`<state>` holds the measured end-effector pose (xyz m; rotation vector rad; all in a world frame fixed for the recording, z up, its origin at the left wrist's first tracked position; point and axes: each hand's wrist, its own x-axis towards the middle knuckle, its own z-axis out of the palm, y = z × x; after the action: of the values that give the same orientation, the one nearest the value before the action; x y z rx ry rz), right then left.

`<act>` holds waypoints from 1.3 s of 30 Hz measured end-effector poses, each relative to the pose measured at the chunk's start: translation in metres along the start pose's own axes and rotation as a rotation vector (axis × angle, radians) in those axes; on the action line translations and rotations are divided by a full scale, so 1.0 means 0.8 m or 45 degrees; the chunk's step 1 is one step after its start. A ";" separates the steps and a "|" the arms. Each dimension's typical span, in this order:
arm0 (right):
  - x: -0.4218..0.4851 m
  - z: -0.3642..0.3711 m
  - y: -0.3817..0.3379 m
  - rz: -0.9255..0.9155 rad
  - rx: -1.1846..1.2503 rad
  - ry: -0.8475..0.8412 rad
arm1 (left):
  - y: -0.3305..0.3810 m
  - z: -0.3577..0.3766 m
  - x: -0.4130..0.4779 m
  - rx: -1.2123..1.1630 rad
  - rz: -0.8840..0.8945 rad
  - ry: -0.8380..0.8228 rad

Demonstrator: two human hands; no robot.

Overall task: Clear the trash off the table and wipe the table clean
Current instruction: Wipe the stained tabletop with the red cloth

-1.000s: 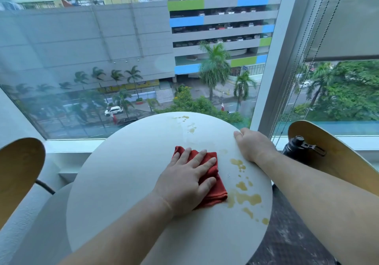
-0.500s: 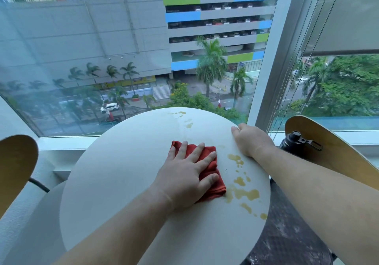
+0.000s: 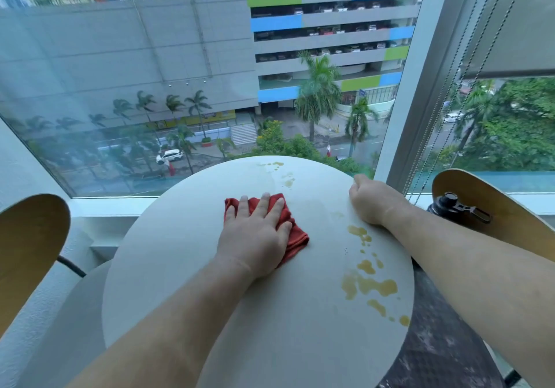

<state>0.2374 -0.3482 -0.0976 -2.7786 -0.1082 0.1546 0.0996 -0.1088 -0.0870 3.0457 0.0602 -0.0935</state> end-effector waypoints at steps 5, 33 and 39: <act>0.007 0.003 0.002 -0.136 0.033 0.087 | 0.030 0.003 0.021 -0.005 0.131 0.001; 0.022 0.000 -0.006 -0.281 0.067 0.154 | 0.004 -0.004 0.086 -0.017 0.260 0.031; 0.016 0.003 -0.008 -0.165 0.070 0.149 | -0.020 0.001 0.039 -0.042 0.352 0.029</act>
<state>0.2493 -0.3404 -0.0992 -2.7078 -0.2493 -0.0367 0.1302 -0.0916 -0.0913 2.9866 -0.3524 -0.0368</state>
